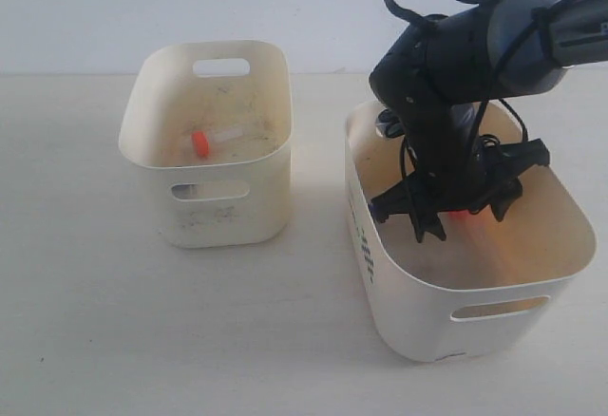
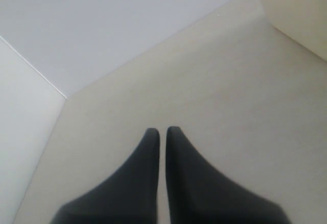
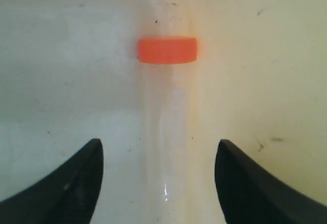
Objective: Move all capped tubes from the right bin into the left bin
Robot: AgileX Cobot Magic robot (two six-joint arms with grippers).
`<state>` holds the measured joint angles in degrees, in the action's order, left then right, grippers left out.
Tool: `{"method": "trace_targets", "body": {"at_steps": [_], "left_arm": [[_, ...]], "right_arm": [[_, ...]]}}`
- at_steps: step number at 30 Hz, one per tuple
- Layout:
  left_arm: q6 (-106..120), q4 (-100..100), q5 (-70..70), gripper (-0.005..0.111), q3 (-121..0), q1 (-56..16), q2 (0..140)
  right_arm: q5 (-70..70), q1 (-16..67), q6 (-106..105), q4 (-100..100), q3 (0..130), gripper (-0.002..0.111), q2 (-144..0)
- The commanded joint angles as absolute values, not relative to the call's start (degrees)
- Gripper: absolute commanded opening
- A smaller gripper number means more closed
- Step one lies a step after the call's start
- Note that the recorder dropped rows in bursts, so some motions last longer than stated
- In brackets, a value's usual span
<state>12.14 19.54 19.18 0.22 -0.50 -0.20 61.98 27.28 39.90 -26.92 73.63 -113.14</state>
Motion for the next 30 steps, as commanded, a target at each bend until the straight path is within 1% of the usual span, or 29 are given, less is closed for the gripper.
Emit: {"method": "trace_targets", "body": {"at_steps": [1,8,30], "left_arm": [[12.1,19.4,18.9,0.004,0.0,-0.6,0.0],[12.1,19.4,18.9,0.004,0.0,-0.6,0.0],[12.1,19.4,18.9,0.004,0.0,-0.6,0.0]], "right_arm": [[62.0,26.9,40.1,-28.0,73.3,0.061,-113.9],[62.4,26.9,40.1,-27.8,73.3,0.061,-117.6],[62.1,26.9,41.2,-28.0,73.3,0.061,-121.9]]}}
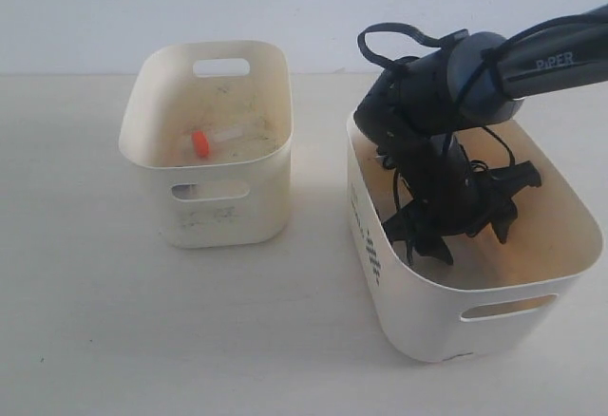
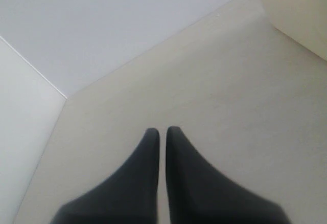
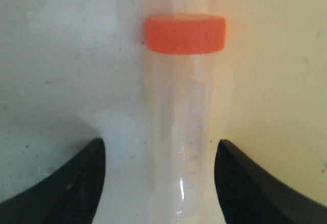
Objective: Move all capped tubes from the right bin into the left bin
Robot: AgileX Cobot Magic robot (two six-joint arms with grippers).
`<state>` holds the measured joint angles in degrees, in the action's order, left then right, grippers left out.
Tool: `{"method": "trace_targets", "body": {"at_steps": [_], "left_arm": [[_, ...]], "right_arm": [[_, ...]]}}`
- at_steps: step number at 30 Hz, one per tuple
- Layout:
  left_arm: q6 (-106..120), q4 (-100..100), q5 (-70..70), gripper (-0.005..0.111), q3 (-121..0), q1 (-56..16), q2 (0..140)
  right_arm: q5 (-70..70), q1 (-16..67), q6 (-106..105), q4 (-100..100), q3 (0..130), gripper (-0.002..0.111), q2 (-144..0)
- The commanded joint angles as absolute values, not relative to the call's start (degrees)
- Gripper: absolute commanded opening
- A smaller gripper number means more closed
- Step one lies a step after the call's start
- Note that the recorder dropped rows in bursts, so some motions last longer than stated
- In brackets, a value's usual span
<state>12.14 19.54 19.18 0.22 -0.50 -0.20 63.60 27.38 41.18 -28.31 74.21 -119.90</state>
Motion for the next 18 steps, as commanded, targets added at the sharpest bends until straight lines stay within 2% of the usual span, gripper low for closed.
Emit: {"method": "trace_targets", "body": {"at_steps": [1,2,3,5,7,18], "left_arm": [[12.1,19.4,18.9,0.004,0.0,-0.6,0.0],[12.1,19.4,18.9,0.004,0.0,-0.6,0.0],[12.1,19.4,18.9,0.004,0.0,-0.6,0.0],[12.1,19.4,18.9,0.004,0.0,-0.6,0.0],[12.1,19.4,18.9,0.004,0.0,-0.6,0.0],[12.1,19.4,18.9,0.004,0.0,-0.6,0.0]], "right_arm": [[62.3,26.9,41.2,-28.1,73.3,0.058,-121.9],[62.7,26.9,41.2,-28.1,73.3,0.054,-121.9],[62.7,26.9,41.0,-28.1,73.3,0.042,-121.9],[62.7,26.9,39.4,-27.5,73.3,0.027,-121.9],[62.9,26.9,39.4,-27.5,73.3,0.02,-121.9],[61.7,26.9,39.8,-27.6,73.3,0.02,-121.9]]}}
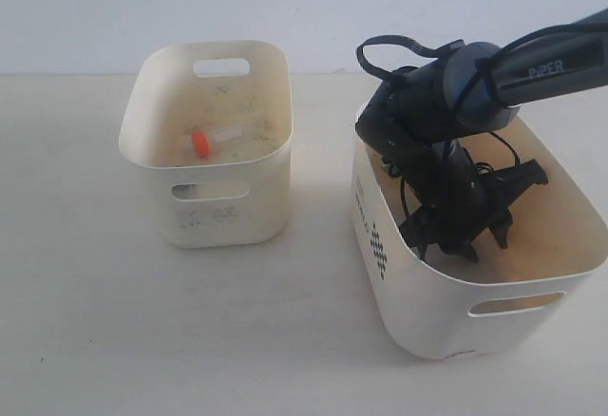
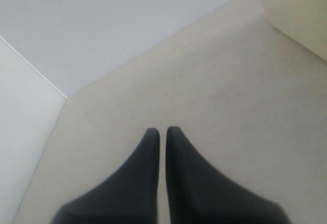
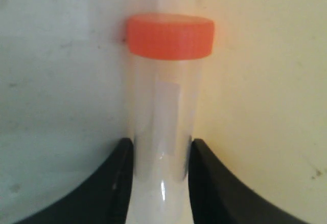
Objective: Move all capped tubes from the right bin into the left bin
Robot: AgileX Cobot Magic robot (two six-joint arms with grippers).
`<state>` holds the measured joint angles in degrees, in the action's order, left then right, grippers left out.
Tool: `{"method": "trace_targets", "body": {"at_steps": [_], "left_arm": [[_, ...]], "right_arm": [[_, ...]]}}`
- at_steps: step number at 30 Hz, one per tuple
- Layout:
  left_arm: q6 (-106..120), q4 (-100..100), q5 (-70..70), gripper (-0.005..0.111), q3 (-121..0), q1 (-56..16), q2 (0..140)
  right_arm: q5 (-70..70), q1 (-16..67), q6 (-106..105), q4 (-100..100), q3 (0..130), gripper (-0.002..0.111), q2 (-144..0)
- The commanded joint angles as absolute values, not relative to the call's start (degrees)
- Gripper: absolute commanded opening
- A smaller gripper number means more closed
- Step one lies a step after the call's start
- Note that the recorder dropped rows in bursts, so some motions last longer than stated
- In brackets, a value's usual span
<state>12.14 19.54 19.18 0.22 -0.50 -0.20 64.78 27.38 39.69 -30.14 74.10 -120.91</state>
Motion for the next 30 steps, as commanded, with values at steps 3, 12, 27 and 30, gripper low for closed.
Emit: {"method": "trace_targets", "body": {"at_steps": [3,12,27,30], "left_arm": [[12.1,19.4,18.9,0.004,0.0,-0.6,0.0],[12.1,19.4,18.9,0.004,0.0,-0.6,0.0],[12.1,19.4,18.9,0.004,0.0,-0.6,0.0],[12.1,19.4,18.9,0.004,0.0,-0.6,0.0]], "right_arm": [[61.7,26.9,39.9,-27.8,73.3,0.009,-121.9],[62.5,26.9,39.9,-27.9,73.3,0.0,-120.6],[62.1,26.9,41.0,-28.3,73.3,0.0,-109.7],[61.9,26.9,41.2,-28.3,73.3,0.0,-107.1]]}}
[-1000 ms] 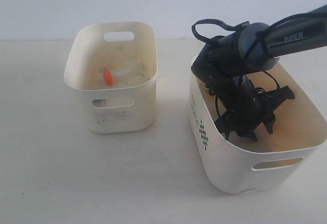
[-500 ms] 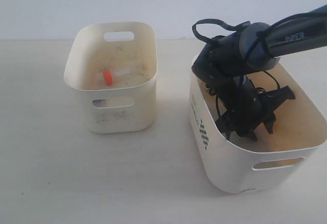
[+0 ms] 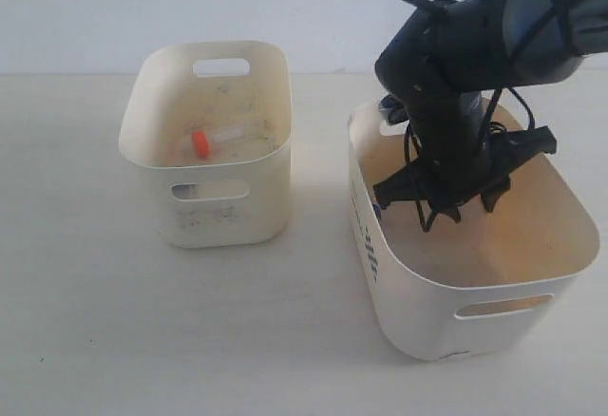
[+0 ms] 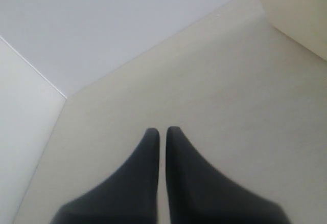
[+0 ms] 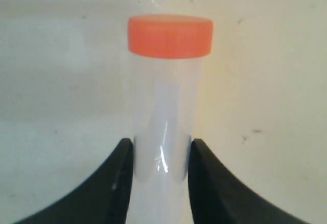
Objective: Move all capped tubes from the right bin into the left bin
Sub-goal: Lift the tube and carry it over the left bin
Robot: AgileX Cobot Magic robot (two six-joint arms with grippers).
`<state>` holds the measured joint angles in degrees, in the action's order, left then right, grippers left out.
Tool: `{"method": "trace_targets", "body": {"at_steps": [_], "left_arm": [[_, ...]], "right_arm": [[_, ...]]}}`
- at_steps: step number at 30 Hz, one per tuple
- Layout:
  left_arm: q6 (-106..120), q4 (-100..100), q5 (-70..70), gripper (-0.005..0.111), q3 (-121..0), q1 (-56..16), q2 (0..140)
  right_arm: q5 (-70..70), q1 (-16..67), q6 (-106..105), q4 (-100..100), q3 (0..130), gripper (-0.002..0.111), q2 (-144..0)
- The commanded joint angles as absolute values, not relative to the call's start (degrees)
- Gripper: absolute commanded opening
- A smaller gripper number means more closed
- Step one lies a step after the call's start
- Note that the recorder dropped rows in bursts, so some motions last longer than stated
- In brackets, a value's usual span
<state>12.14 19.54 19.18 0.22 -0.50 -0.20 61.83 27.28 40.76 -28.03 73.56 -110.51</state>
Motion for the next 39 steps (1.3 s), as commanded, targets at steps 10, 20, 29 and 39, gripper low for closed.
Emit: {"method": "trace_targets", "body": {"at_steps": [10,20,29,39], "left_arm": [[12.1,19.4,18.9,0.004,0.0,-0.6,0.0],[12.1,19.4,18.9,0.004,0.0,-0.6,0.0],[12.1,19.4,18.9,0.004,0.0,-0.6,0.0],[12.1,19.4,18.9,0.004,0.0,-0.6,0.0]], "right_arm": [[58.7,26.9,41.2,-26.9,73.3,0.0,-97.7],[37.1,28.2,31.6,-7.5,73.3,0.0,-90.0],[14.1,33.1,18.9,11.9,73.4,0.0,-94.0],[16.9,33.9,17.8,13.1,81.9,0.02,-107.1]]}}
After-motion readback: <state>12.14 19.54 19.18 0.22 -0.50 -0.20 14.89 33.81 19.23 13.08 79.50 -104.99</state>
